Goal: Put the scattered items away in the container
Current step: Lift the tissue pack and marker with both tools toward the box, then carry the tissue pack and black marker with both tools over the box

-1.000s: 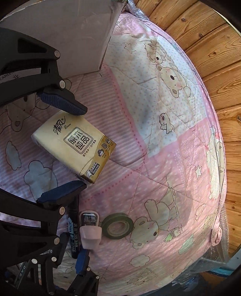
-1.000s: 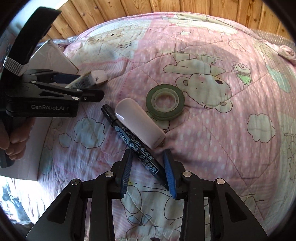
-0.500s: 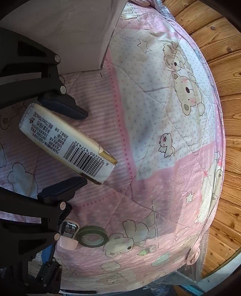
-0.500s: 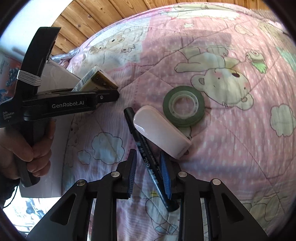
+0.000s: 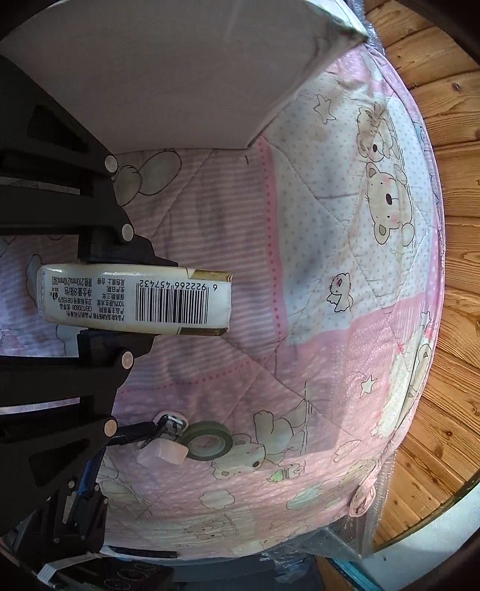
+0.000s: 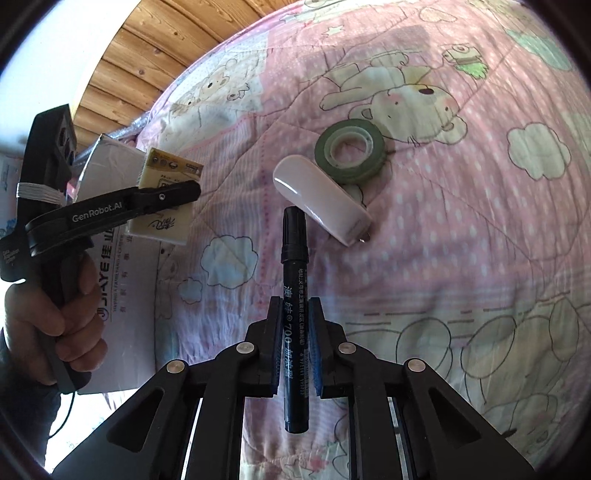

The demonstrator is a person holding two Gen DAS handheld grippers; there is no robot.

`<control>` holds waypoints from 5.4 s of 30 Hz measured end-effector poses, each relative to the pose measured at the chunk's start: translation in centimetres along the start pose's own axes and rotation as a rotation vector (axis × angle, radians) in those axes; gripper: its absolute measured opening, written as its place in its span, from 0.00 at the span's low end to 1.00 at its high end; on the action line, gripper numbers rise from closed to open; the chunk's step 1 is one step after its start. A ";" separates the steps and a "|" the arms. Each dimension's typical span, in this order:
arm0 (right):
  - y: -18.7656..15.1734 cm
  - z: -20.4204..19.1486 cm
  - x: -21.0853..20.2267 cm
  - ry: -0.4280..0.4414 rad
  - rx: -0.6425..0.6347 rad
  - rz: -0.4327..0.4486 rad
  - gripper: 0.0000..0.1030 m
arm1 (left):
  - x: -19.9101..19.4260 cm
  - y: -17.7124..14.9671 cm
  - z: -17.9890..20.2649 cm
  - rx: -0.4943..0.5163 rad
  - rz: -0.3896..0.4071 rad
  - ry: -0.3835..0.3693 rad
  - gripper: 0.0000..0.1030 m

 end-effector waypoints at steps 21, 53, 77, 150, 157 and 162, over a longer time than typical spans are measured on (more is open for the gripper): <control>-5.5 -1.3 -5.9 0.024 0.045 0.075 0.13 | -7.9 -9.3 4.4 -0.044 0.090 -0.144 0.23; -11.4 -7.2 -12.4 0.043 -0.072 0.159 0.13 | -15.9 -16.7 7.5 -0.055 0.232 -0.268 0.23; -12.8 -15.8 -12.8 0.101 -0.279 0.132 0.13 | -20.3 -19.6 2.1 -0.200 0.340 -0.276 0.23; -5.8 -33.8 -5.1 0.234 -0.587 -0.016 0.13 | -26.2 -15.5 -15.8 -0.507 0.498 -0.122 0.23; -5.4 -34.8 -4.3 0.231 -0.606 -0.028 0.13 | -25.8 -14.8 -16.4 -0.503 0.489 -0.102 0.23; -5.2 -35.4 -3.7 0.232 -0.611 -0.038 0.13 | -25.3 -14.5 -16.8 -0.494 0.476 -0.085 0.23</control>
Point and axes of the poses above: each gripper's, at about its wrist camera, not at the fingertips, and x roughly the way its jaws point, z to its right, y to its top, the point moved 7 cm from there along x, roughly the way its jaws point, and after that the axes turned 6 degrees about -y, right-handed, at the moved point
